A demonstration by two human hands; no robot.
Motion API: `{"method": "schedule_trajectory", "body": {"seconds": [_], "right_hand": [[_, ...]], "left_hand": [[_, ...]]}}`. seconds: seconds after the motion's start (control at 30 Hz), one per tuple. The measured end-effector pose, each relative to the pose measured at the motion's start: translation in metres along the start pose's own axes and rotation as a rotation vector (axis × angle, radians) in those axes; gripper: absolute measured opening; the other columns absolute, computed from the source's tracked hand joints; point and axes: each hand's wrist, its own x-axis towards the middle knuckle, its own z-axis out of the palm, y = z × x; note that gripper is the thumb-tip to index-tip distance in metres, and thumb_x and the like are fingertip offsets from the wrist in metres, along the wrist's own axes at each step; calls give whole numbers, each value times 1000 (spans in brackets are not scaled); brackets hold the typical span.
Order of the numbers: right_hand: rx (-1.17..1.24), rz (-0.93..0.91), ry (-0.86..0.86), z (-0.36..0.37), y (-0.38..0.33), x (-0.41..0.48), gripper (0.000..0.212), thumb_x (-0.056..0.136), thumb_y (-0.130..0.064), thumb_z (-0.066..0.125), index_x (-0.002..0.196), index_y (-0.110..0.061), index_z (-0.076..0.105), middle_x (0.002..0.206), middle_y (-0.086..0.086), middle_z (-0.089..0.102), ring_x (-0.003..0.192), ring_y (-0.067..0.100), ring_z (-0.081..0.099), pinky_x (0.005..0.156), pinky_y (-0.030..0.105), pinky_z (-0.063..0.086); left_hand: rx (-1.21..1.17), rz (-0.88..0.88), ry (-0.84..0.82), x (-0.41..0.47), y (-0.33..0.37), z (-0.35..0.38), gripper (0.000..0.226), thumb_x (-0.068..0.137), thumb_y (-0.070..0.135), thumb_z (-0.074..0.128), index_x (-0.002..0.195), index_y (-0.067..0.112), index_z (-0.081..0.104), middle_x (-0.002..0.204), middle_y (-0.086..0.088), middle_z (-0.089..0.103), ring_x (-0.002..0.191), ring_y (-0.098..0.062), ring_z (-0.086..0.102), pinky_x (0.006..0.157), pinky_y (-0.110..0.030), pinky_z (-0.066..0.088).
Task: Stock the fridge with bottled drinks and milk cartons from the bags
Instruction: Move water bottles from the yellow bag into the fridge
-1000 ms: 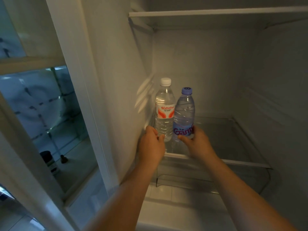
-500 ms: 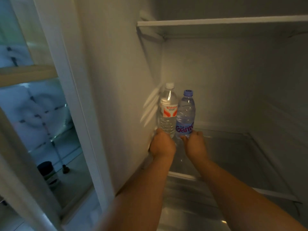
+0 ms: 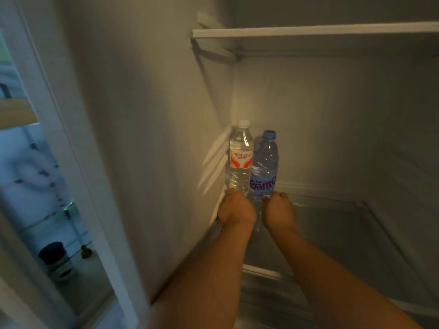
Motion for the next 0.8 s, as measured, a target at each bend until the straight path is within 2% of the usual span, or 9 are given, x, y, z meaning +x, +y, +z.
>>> {"method": "schedule_trajectory", "body": {"seconds": [0.23, 0.4, 0.5, 0.6, 0.7, 0.8], "right_hand": [[52, -45, -19, -12, 2, -13, 31, 95, -23, 51, 118, -3, 61, 115, 20, 57, 103, 39, 59, 86, 38, 46], [92, -129, -169, -36, 6, -46, 51, 92, -22, 56, 141, -13, 45, 130, 20, 52, 117, 39, 52, 95, 40, 44], [213, -190, -273, -50, 2, -69, 56, 93, -14, 55, 146, -14, 38, 138, 22, 48, 125, 39, 48, 102, 41, 42], [247, -167, -315, -63, 2, -93, 62, 93, -14, 53, 150, -16, 30, 146, 21, 41, 131, 38, 43, 108, 40, 38], [113, -148, -348, -76, 5, -123, 68, 96, -25, 51, 155, -21, 17, 155, 16, 29, 139, 36, 34, 113, 40, 30], [-199, -150, -282, -95, 7, -166, 65, 97, -48, 41, 154, -32, 13, 160, 5, 19, 145, 30, 21, 115, 50, 17]], "left_hand": [[-114, 56, -77, -18, -7, -9, 49, 91, 24, 60, 136, 7, 48, 136, -16, 55, 124, -36, 55, 101, -41, 46], [-140, 181, -198, -41, -19, -19, 46, 90, 17, 56, 135, 11, 53, 138, -16, 53, 127, -38, 51, 107, -43, 42], [-65, 250, -253, -58, -27, -24, 49, 91, 20, 53, 140, 14, 47, 145, -14, 47, 133, -36, 45, 110, -45, 39], [59, 305, -248, -83, -38, -37, 51, 98, 26, 47, 146, 16, 38, 153, -14, 36, 141, -34, 33, 116, -41, 27], [125, 337, -263, -112, -60, -50, 51, 103, 32, 39, 151, 17, 32, 156, -12, 31, 143, -33, 26, 117, -40, 21], [242, 392, -232, -144, -88, -60, 53, 103, 39, 34, 153, 22, 27, 160, -8, 23, 146, -31, 17, 120, -41, 15]]}}
